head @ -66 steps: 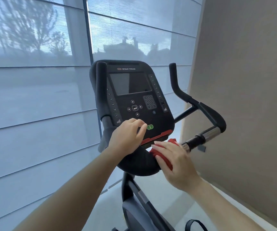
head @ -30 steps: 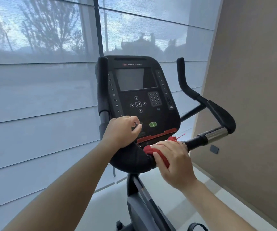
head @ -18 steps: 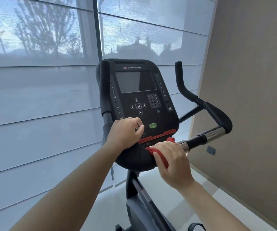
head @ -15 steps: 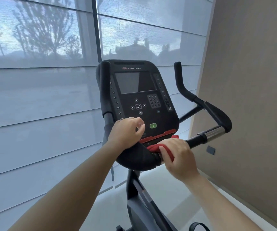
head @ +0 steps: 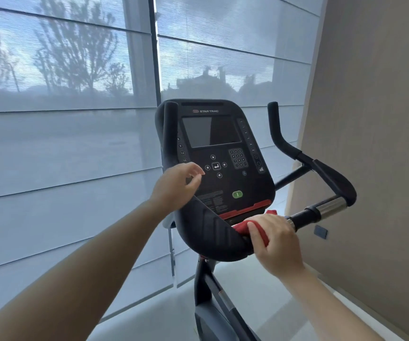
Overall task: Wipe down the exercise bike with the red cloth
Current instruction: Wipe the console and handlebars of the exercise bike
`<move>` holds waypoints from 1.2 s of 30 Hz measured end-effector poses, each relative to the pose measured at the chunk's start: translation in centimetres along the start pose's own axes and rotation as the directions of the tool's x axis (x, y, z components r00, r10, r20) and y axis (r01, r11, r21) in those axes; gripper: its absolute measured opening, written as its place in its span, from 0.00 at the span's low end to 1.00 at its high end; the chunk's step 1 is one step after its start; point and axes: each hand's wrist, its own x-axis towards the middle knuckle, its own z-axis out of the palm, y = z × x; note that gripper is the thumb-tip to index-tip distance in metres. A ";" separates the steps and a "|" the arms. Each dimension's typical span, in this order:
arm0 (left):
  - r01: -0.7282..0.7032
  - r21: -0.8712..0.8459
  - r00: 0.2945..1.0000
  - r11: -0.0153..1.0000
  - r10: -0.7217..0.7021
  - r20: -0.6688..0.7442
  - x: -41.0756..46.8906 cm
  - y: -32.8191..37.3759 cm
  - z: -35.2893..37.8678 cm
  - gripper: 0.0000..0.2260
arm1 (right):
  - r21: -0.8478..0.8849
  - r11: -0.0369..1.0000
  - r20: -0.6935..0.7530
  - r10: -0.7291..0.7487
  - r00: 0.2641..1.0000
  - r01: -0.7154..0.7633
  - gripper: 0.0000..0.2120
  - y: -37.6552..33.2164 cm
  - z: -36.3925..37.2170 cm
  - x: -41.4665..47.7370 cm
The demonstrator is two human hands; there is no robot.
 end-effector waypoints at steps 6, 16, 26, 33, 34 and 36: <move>-0.132 -0.055 0.990 0.990 0.134 0.034 -0.8 3.7 3.7 0.08 | 0.006 0.998 0.038 0.066 0.997 -0.066 0.13 0.8 -0.7 0.7; -0.217 0.246 0.975 0.945 0.198 0.100 -1.9 4.3 6.9 0.12 | 0.011 1.000 0.067 -0.015 0.998 0.014 0.11 0.7 -0.1 -0.2; -0.153 0.293 0.983 0.944 0.116 0.141 -2.3 4.5 6.4 0.12 | 0.023 0.998 0.013 0.064 0.998 -0.064 0.08 3.8 -1.3 -0.2; -0.034 0.314 0.995 0.949 0.004 0.095 -2.7 4.7 6.5 0.11 | -0.017 0.996 0.248 -0.077 0.966 0.084 0.20 2.7 -2.0 -1.3; -0.016 0.315 0.996 0.949 -0.014 0.092 -2.7 4.7 6.5 0.11 | -0.025 0.993 0.244 -0.109 0.964 0.118 0.20 2.8 -2.1 -1.1; 0.023 0.312 0.994 0.950 -0.055 0.094 -2.7 4.9 6.5 0.11 | -0.037 0.982 0.210 -0.174 0.962 0.186 0.18 3.0 -2.2 -0.7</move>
